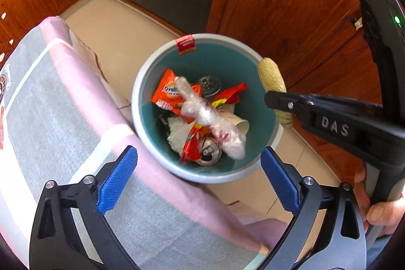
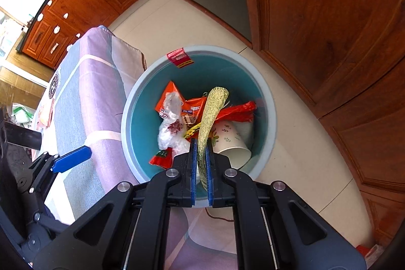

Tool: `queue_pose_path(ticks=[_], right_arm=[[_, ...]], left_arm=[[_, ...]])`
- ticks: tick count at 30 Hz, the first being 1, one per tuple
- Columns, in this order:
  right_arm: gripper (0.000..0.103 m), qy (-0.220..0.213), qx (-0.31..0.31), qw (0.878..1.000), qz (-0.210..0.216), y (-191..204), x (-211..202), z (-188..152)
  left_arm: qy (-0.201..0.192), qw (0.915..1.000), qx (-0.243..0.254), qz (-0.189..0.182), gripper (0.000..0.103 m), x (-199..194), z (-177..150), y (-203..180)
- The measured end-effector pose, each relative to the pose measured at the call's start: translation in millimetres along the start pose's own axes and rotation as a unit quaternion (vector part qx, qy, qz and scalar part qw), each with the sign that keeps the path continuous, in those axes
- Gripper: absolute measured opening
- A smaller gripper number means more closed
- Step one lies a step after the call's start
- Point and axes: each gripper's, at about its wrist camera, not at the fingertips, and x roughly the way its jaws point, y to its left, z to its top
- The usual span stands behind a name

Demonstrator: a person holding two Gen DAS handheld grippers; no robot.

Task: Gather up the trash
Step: 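Open both grippers to drop the plastic bag and corn cob into the bin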

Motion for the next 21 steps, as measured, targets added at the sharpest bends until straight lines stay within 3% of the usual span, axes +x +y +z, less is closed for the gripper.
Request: queue_pose_path(ticks=[8,9,11,16,21], right_arm=[[0.011,0.005,-0.016,1.000,0.004,19,6,3],[0.017,0.005,-0.015,1.000,0.007,21,7,4],[0.064,0.002,-0.010,1.000,0.008,23,6,4],[0.079,0.014,0.004,1.000,0.011,24,8,2],[0.086,0.035,0.021,0.999,-0.004,19,11,-4]], left_arm=[[-0.005,0.9995,-0.031,-0.005,0.099,-16,-19,21],[-0.004,0.9994,-0.035,-0.006,0.099,-16,-20,23],[-0.004,0.9992,-0.038,-0.006,0.099,-18,-24,26],[-0.007,0.9991,-0.043,-0.006,0.099,-23,-31,30],[-0.011,0.9992,-0.039,0.000,0.099,-30,-40,29]])
